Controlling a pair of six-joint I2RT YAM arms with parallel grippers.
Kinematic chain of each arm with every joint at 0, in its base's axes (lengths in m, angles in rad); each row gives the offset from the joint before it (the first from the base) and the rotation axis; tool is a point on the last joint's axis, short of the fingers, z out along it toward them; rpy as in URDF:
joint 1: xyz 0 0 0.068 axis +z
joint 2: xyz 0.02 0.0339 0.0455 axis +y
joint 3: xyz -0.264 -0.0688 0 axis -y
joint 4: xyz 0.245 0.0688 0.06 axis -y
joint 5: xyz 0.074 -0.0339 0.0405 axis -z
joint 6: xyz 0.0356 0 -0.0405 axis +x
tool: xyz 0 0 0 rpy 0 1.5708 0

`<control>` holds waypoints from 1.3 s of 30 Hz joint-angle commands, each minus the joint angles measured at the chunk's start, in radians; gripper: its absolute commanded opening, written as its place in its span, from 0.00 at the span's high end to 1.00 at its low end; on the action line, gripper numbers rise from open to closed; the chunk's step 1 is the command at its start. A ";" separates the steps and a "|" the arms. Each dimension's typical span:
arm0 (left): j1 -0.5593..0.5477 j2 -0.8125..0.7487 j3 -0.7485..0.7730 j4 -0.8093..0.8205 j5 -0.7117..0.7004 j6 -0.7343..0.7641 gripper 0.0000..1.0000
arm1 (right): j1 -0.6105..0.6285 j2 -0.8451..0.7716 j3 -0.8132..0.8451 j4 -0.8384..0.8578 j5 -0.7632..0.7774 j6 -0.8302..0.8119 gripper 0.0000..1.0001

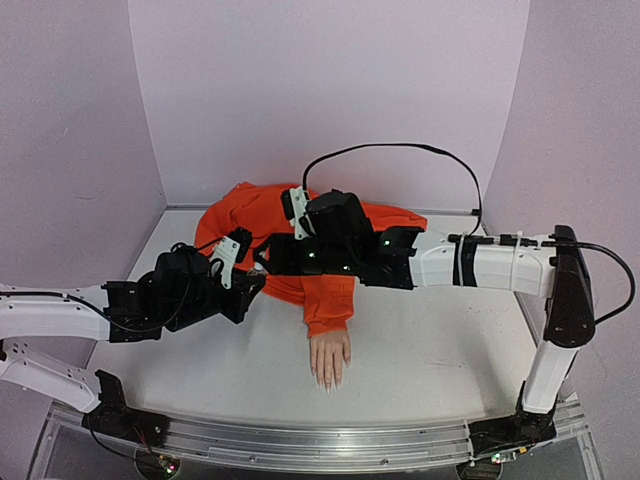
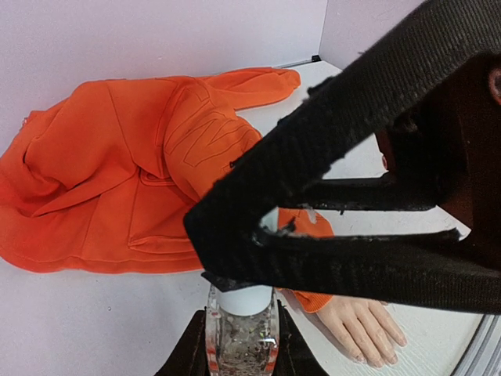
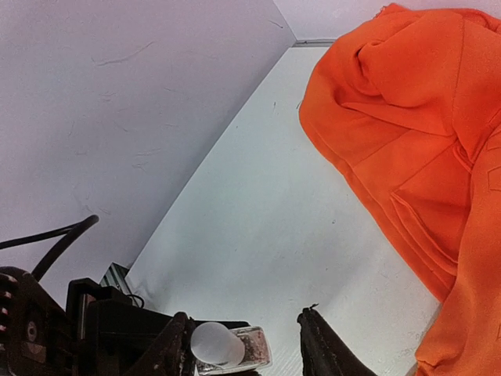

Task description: Paint the nails

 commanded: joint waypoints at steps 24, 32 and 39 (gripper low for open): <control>0.009 -0.207 0.078 0.072 0.928 -0.092 1.00 | -0.072 -0.154 -0.248 0.271 -1.181 -0.451 1.00; 0.008 -0.234 0.021 0.069 0.516 -0.018 1.00 | -0.101 -0.217 -0.258 0.249 -0.704 -0.354 0.60; 0.006 -0.135 0.053 0.064 0.216 0.075 1.00 | -0.139 -0.277 -0.253 0.108 -0.309 -0.199 0.20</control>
